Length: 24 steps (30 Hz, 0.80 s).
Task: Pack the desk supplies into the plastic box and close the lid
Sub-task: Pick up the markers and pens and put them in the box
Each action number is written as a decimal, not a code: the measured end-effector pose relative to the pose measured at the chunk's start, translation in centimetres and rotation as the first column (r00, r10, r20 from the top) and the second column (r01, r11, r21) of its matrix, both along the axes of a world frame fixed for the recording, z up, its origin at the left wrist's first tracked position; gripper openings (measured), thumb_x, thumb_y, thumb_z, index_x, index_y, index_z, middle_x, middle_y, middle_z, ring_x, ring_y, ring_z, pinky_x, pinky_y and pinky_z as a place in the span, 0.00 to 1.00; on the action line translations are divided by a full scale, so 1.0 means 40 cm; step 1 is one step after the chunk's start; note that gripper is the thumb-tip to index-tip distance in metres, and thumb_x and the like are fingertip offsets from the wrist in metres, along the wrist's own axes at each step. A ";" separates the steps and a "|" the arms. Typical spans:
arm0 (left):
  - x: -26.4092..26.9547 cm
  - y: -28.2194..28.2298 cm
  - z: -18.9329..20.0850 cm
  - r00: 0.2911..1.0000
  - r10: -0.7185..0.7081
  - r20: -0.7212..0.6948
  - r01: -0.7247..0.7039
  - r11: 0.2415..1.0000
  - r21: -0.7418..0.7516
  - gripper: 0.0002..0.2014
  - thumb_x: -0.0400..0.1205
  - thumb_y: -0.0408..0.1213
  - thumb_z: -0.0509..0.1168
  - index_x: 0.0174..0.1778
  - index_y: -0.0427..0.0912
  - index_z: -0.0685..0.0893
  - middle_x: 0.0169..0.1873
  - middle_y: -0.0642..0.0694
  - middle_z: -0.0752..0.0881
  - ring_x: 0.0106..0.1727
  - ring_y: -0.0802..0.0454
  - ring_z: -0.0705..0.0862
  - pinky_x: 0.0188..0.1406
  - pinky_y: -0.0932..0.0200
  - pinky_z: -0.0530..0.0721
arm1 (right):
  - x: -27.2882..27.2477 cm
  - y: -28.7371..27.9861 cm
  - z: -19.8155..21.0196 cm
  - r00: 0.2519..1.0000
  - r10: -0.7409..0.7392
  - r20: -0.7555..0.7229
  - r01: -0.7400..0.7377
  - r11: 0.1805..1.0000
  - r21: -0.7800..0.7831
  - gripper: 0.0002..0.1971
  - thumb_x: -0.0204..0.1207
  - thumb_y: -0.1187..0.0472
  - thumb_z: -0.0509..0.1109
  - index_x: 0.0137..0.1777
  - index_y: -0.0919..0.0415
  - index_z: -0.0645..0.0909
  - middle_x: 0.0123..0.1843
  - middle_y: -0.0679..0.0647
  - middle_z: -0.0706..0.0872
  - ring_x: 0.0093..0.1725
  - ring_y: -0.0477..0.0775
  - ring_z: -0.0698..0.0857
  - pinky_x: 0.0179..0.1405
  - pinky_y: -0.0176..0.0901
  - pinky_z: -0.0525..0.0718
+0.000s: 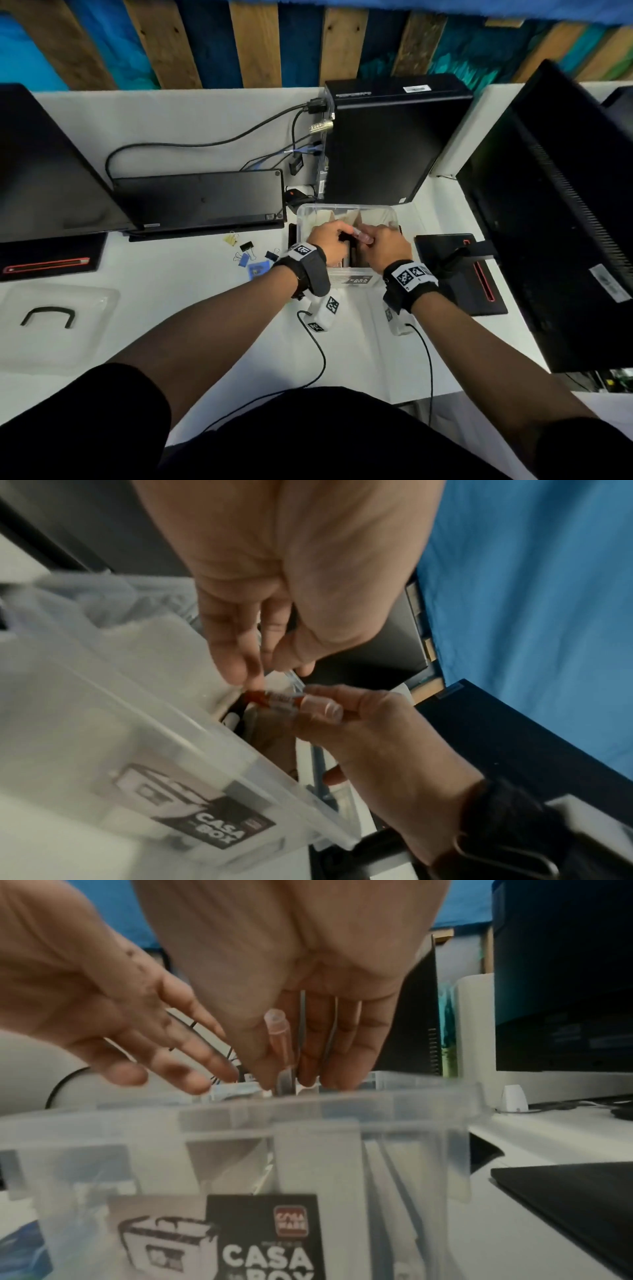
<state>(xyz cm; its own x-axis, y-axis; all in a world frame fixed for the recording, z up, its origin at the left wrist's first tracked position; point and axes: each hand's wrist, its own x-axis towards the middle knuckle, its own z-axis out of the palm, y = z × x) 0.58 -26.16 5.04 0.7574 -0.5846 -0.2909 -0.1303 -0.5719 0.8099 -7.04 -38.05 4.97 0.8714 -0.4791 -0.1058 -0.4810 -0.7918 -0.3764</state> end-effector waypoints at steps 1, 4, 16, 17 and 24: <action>0.009 0.023 -0.006 1.000 0.008 0.030 -0.008 1.000 0.002 0.21 0.77 0.23 0.57 0.58 0.48 0.86 0.59 0.48 0.85 0.58 0.50 0.84 0.55 0.64 0.81 | 0.001 0.004 -0.006 1.000 0.023 -0.009 -0.023 1.000 0.010 0.18 0.80 0.50 0.64 0.69 0.45 0.79 0.54 0.60 0.88 0.59 0.64 0.84 0.62 0.56 0.81; 0.047 0.116 -0.032 0.990 0.102 0.098 -0.101 0.995 -0.014 0.23 0.75 0.20 0.53 0.50 0.48 0.88 0.56 0.48 0.87 0.59 0.51 0.84 0.61 0.62 0.79 | -0.002 0.011 -0.018 0.998 0.054 -0.012 -0.054 0.997 0.053 0.24 0.74 0.37 0.63 0.67 0.44 0.77 0.52 0.56 0.87 0.56 0.62 0.85 0.51 0.55 0.87; 0.081 0.485 -0.236 0.969 0.235 0.079 -0.248 0.920 0.303 0.13 0.79 0.29 0.59 0.53 0.45 0.86 0.58 0.43 0.87 0.60 0.42 0.84 0.61 0.51 0.83 | -0.049 0.124 -0.081 0.963 0.270 0.017 -0.270 0.955 0.119 0.16 0.75 0.49 0.73 0.60 0.55 0.86 0.54 0.56 0.86 0.55 0.58 0.83 0.60 0.52 0.83; 0.067 0.480 -0.249 0.988 0.137 0.078 -0.155 0.930 0.332 0.12 0.79 0.32 0.62 0.55 0.46 0.84 0.60 0.43 0.85 0.61 0.42 0.83 0.63 0.50 0.82 | -0.049 0.132 -0.082 0.966 0.257 0.014 -0.257 0.956 0.141 0.16 0.75 0.50 0.74 0.59 0.56 0.86 0.55 0.57 0.85 0.56 0.58 0.83 0.60 0.50 0.82; -0.017 0.380 -0.288 0.906 -0.319 0.276 0.132 0.836 0.532 0.32 0.74 0.53 0.70 0.73 0.47 0.71 0.71 0.44 0.74 0.73 0.41 0.70 0.68 0.46 0.72 | -0.109 0.160 -0.129 0.945 0.237 0.227 -0.266 0.958 0.109 0.19 0.64 0.46 0.70 0.49 0.58 0.85 0.46 0.55 0.79 0.48 0.57 0.81 0.50 0.54 0.84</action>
<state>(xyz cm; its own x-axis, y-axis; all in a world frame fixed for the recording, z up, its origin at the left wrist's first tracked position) -0.08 -10.95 -6.48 0.7259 -0.6010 -0.3345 -0.5187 -0.7977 0.3076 -11.39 -31.65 -0.17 0.9709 -0.2355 0.0436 -0.1715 -0.8107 -0.5597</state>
